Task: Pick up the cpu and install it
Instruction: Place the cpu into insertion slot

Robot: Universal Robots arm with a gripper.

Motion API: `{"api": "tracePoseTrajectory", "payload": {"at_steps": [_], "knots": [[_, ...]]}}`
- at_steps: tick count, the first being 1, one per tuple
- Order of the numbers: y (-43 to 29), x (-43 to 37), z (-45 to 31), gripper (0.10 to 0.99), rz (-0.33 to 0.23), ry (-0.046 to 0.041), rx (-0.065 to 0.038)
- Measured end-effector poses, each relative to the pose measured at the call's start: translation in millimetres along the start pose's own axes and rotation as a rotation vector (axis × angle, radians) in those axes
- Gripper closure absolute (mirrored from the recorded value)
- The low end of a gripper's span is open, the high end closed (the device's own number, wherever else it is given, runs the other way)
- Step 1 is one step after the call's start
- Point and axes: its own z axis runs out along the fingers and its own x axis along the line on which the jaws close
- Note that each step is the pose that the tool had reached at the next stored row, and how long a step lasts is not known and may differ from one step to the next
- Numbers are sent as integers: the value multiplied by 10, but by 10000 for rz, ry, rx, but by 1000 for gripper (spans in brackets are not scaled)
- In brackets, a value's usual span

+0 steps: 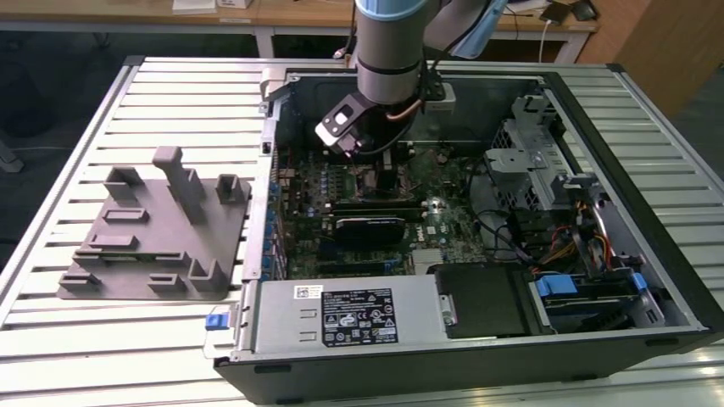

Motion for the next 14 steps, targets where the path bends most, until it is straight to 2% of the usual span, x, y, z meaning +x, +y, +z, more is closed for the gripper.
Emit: {"api": "tracePoseTrajectory", "payload": {"at_steps": [12,13,14], "knots": [[0,5,15,545,2,11,-7],[2,7,19,533,2,25,-14],[1,7,19,482,2,21,-11]]}}
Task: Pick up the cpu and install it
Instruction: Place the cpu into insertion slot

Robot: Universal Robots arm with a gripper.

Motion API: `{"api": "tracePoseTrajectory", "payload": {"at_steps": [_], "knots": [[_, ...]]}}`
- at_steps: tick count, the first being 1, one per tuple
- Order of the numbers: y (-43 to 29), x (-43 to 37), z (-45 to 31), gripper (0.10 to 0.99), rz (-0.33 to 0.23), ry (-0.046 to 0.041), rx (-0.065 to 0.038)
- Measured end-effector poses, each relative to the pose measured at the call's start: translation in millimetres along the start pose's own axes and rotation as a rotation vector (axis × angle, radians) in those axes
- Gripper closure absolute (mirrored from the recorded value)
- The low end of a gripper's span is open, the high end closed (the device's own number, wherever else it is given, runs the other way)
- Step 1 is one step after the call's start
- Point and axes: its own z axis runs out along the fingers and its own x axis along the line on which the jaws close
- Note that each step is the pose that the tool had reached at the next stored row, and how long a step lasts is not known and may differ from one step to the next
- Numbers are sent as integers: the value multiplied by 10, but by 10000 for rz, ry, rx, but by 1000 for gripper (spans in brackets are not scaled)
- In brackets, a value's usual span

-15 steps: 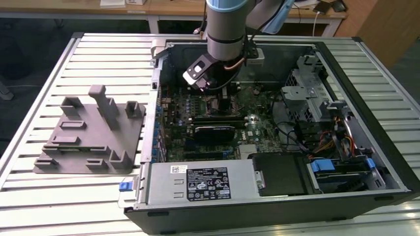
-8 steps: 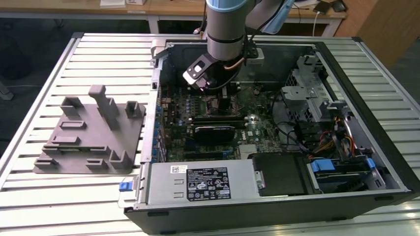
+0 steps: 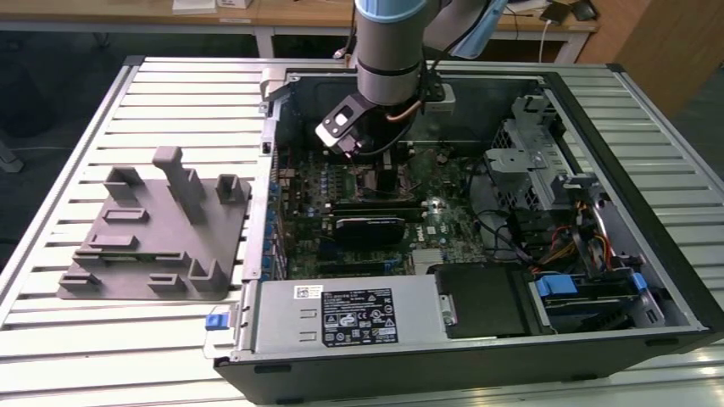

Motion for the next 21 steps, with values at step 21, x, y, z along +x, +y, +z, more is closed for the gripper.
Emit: {"api": "tracePoseTrajectory", "payload": {"at_steps": [21], "knots": [[2,-4,-86,557,-1,-16,9]]}}
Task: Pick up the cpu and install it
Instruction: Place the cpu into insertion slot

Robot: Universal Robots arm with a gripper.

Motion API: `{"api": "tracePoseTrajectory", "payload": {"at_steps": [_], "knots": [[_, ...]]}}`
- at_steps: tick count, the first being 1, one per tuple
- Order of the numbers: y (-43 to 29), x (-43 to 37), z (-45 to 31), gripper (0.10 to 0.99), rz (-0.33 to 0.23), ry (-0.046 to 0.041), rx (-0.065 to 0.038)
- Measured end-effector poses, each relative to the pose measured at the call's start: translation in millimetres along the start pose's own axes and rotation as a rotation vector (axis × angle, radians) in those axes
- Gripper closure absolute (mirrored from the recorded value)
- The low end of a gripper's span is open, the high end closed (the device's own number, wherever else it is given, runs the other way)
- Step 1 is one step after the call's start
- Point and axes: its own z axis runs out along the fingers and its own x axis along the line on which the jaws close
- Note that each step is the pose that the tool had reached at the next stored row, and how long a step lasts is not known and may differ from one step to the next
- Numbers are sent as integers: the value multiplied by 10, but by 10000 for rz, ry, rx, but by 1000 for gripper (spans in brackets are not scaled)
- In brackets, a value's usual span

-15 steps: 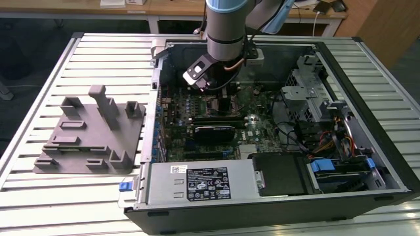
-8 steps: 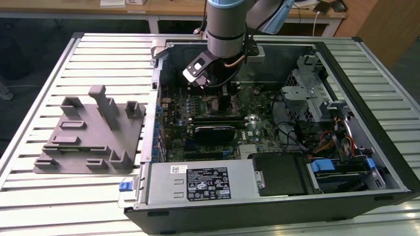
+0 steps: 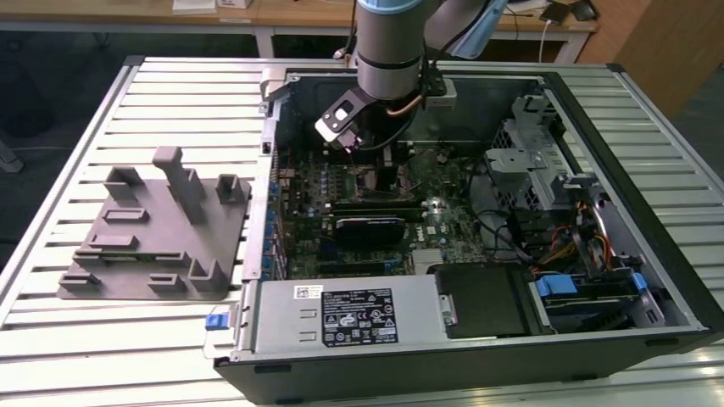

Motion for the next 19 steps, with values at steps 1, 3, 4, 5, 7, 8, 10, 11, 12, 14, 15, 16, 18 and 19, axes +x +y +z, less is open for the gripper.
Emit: {"api": "tracePoseTrajectory", "payload": {"at_steps": [1,3,4,5,7,8,10,11,12,14,15,16,18,19], "knots": [[0,0,0,557,0,0,0],[0,0,0,557,0,0,0],[0,0,-1,557,0,0,0],[0,0,-4,557,0,-3,2],[1,-1,-24,557,0,-2,2],[1,0,-29,557,0,1,1],[1,0,-28,557,0,4,0],[1,0,-28,557,0,5,0],[2,0,-28,557,1,5,-1],[1,0,-29,573,0,5,0],[1,0,-29,573,0,6,0],[1,0,-29,635,0,6,0],[1,0,-29,753,0,7,0],[1,0,-29,753,0,8,0]]}}
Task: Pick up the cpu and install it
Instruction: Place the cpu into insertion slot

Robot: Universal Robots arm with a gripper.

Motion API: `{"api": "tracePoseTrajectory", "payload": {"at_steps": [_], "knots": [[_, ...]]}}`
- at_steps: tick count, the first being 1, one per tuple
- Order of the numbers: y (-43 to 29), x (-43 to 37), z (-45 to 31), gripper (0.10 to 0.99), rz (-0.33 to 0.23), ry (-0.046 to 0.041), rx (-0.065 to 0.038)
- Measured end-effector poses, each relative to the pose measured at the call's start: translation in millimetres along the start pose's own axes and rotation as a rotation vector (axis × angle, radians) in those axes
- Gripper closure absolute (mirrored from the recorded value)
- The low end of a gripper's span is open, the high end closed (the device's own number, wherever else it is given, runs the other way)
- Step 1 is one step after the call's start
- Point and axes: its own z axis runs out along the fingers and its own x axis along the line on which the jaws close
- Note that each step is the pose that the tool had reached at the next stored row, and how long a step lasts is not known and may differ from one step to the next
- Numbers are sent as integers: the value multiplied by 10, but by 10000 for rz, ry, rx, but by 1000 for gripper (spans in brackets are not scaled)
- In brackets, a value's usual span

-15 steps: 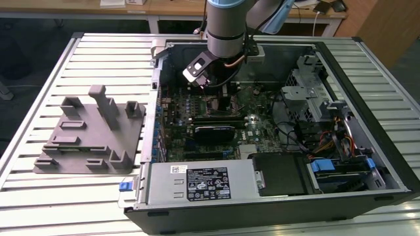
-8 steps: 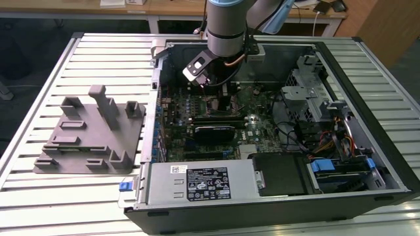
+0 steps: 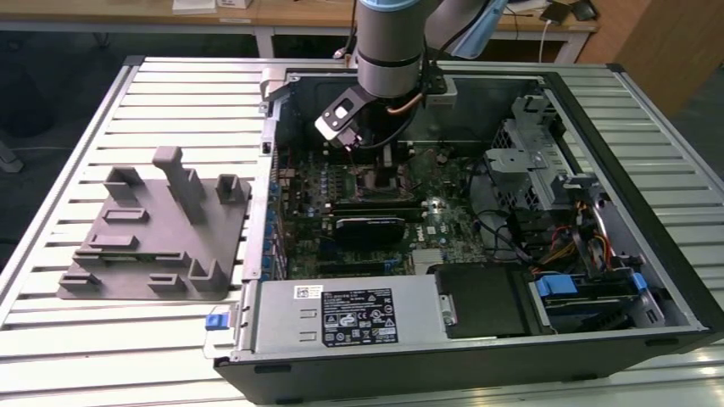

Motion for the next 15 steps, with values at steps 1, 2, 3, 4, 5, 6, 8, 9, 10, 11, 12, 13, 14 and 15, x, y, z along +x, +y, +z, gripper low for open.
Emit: {"api": "tracePoseTrajectory", "payload": {"at_steps": [1,2,3,4,5,6,8,9,10,11,12,13,14,15], "knots": [[0,0,0,753,0,1,0],[0,0,0,812,0,1,0],[0,0,0,871,0,2,0],[0,0,0,929,0,2,0],[0,0,0,929,0,3,0],[0,0,0,980,0,4,0],[0,0,0,980,0,5,0],[0,0,0,980,0,5,0],[0,0,0,980,0,6,0],[0,0,0,980,0,6,0],[0,0,0,980,0,6,0],[0,0,0,980,0,7,1],[0,0,0,980,2,7,0],[0,0,0,980,2,6,0]]}}
